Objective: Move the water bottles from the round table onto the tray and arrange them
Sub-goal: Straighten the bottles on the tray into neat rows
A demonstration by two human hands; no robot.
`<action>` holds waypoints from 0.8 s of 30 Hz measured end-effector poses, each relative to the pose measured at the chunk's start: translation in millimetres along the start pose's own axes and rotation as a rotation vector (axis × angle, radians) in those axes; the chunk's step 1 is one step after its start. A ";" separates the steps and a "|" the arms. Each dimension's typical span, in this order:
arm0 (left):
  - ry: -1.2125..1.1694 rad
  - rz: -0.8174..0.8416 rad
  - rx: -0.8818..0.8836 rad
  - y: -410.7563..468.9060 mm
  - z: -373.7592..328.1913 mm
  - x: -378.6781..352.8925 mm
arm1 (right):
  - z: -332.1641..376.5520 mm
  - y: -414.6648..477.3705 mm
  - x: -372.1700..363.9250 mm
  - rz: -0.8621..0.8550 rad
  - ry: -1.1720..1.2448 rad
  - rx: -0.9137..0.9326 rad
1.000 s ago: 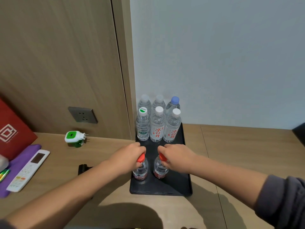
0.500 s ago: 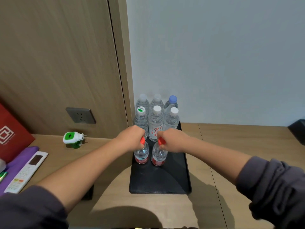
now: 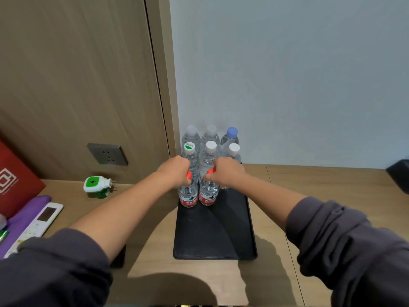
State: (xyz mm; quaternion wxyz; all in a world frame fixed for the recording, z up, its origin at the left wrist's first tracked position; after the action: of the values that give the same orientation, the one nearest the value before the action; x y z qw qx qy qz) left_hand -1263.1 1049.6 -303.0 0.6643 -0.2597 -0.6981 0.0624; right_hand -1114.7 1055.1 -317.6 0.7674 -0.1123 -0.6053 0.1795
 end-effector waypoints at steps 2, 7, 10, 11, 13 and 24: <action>0.007 -0.005 -0.006 1.6 0.2 -0.2 | -0.7 0.1 1.5 -0.016 0.005 -0.025; 0.012 -0.045 -0.039 7.3 -2.1 -0.4 | 2.0 2.8 -1.8 0.007 0.099 -0.054; 0.000 -0.070 -0.079 10.7 -2.4 -1.6 | 2.9 1.9 -3.3 -0.028 0.134 -0.071; -0.004 -0.075 -0.094 11.4 -1.7 -2.3 | 3.1 1.6 -3.2 -0.041 0.139 -0.066; -0.012 -0.088 -0.125 11.8 0.2 -4.6 | 3.6 0.8 -3.8 -0.050 0.144 -0.040; -0.472 -0.307 -0.067 2.1 21.9 -40.0 | -2.1 -3.0 -21.2 -0.031 0.188 0.022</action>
State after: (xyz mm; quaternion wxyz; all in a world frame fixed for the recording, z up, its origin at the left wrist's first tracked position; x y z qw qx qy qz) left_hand -1284.2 1039.2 -342.1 0.4762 -0.1511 -0.8663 -0.0035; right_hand -1116.5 1043.7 -335.7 0.8246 -0.1108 -0.5304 0.1627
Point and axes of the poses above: each hand's wrist, its own y-axis towards the middle knuckle, its own x-axis out of the back of the hand, z = x × y, the point moved 6 cm from there along y, towards the middle knuckle, and after that the axes turned 10 degrees about z, right-handed, at the moved point
